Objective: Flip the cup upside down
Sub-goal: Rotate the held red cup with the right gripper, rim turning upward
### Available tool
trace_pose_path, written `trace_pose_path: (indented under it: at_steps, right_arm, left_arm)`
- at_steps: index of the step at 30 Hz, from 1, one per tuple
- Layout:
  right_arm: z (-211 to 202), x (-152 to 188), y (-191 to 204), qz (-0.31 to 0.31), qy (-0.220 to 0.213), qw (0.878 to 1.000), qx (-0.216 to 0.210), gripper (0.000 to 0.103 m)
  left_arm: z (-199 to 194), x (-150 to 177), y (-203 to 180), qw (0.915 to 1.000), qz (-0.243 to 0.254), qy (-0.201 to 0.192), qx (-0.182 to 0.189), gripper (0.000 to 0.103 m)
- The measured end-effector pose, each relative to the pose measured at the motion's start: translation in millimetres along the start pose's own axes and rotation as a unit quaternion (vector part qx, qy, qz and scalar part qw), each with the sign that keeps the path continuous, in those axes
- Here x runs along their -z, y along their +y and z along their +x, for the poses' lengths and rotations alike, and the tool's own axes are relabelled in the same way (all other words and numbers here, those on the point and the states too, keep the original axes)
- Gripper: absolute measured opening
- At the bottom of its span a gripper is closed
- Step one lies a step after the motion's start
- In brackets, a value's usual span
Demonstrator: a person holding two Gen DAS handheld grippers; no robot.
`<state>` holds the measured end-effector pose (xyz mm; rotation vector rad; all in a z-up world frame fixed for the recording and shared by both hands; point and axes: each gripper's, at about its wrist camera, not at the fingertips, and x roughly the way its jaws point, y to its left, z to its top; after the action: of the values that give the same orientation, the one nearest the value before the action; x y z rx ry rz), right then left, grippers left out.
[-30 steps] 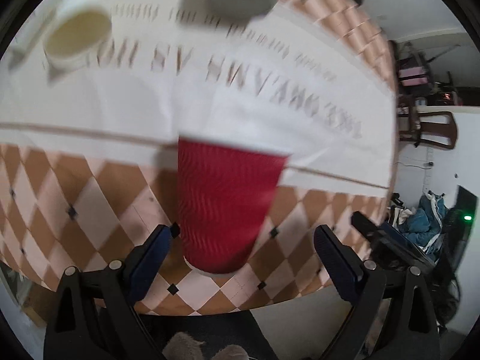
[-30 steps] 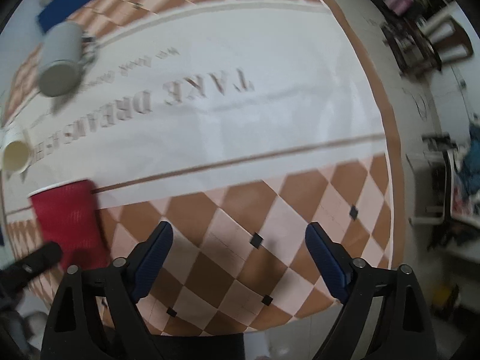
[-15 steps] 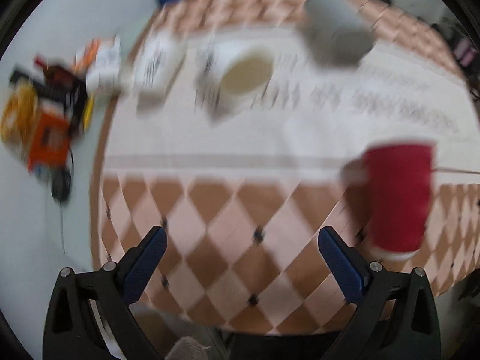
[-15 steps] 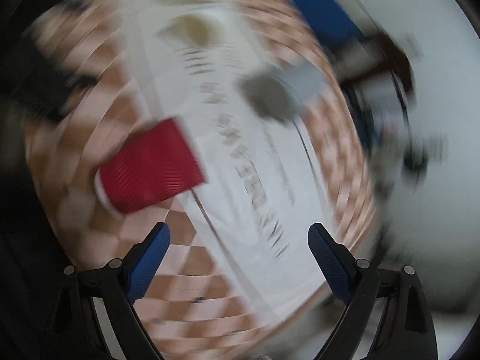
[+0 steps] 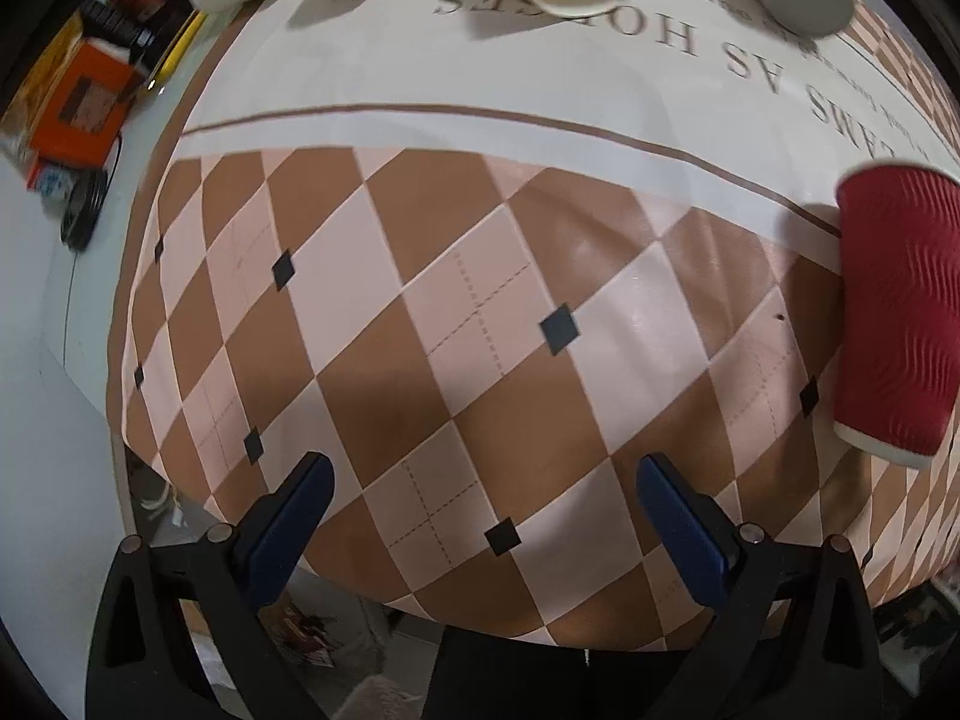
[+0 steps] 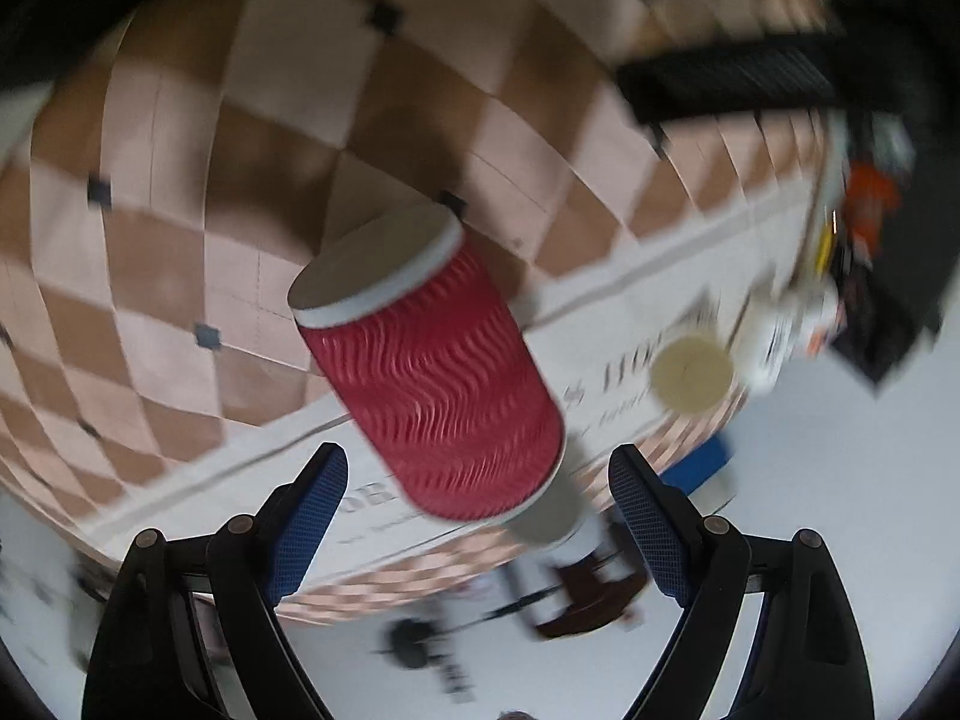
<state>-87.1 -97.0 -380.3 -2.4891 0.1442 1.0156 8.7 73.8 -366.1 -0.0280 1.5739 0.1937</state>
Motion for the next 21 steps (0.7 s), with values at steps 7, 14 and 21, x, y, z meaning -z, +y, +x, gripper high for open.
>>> trace_pose_path:
  at_steps: [7, 14, 21]
  right_arm:
    - [23.7, -2.6, 7.9, -0.058, -0.006, 0.998, 0.002, 0.074]
    - [19.8, -8.0, -3.2, 0.025, -0.009, 0.998, -0.053, 0.073]
    - [30.6, 17.0, -36.6, 0.210, 0.016, 0.961, -0.179, 0.073]
  left_arm:
    - [4.1, 4.1, 32.2, 0.9994, -0.032, -0.009, -0.003, 0.103]
    - [4.4, 1.3, 51.3, 0.9988, -0.045, -0.014, -0.008, 0.103]
    - [0.0, 2.4, 53.1, 0.9987, -0.042, -0.027, -0.015, 0.103]
